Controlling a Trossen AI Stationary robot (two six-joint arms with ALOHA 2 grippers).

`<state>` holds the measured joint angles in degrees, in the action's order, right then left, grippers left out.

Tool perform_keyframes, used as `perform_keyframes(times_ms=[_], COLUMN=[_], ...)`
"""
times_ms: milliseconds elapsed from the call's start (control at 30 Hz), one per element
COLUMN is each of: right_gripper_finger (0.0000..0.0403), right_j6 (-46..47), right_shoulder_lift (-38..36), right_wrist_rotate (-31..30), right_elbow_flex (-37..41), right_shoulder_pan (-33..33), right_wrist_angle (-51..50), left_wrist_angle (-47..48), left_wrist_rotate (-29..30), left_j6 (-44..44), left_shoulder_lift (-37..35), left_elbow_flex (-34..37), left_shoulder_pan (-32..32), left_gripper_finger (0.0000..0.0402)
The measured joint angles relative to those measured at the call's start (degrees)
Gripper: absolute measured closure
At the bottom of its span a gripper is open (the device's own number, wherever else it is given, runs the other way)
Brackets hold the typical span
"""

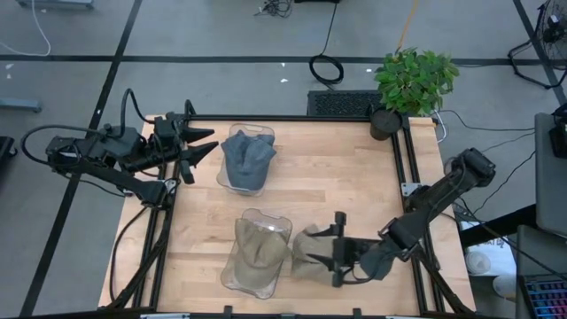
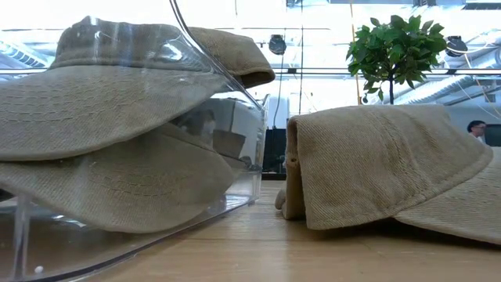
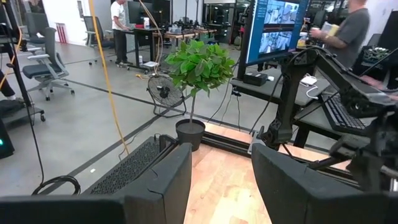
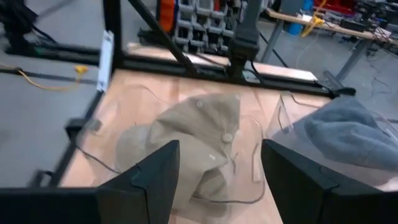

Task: Stack caps by color
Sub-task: Stack the top brown cap on the other brown cap in the bottom transparent bin

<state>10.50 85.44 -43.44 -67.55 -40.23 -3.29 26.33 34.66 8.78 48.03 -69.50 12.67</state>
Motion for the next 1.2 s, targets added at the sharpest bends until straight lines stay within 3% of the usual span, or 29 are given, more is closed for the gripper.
perform_keyframes(times_ms=[1033, 1133, 1200], right_gripper_finger=[0.0191, 0.0191, 0.0195], right_j6=[-1.10, 0.47, -0.18], right_shoulder_lift=[-1.53, -1.52, -0.45], right_wrist_rotate=[0.03, 0.43, 4.75], right_elbow_flex=[0.19, 3.71, 7.11], right_shoulder_pan=[-0.33, -0.33, 0.18], right_wrist_angle=[0.60, 7.80, 16.32], left_wrist_angle=[0.02, 0.00, 0.02], left_wrist_rotate=[0.00, 0.01, 0.00], left_j6=[0.02, 0.01, 0.00], left_shoulder_lift=[0.00, 0.00, 0.02], left_elbow_flex=[-0.01, -0.01, -0.02], left_shoulder_pan=[0.00, 0.00, 0.00], left_gripper_finger=[0.0227, 0.0227, 0.0227])
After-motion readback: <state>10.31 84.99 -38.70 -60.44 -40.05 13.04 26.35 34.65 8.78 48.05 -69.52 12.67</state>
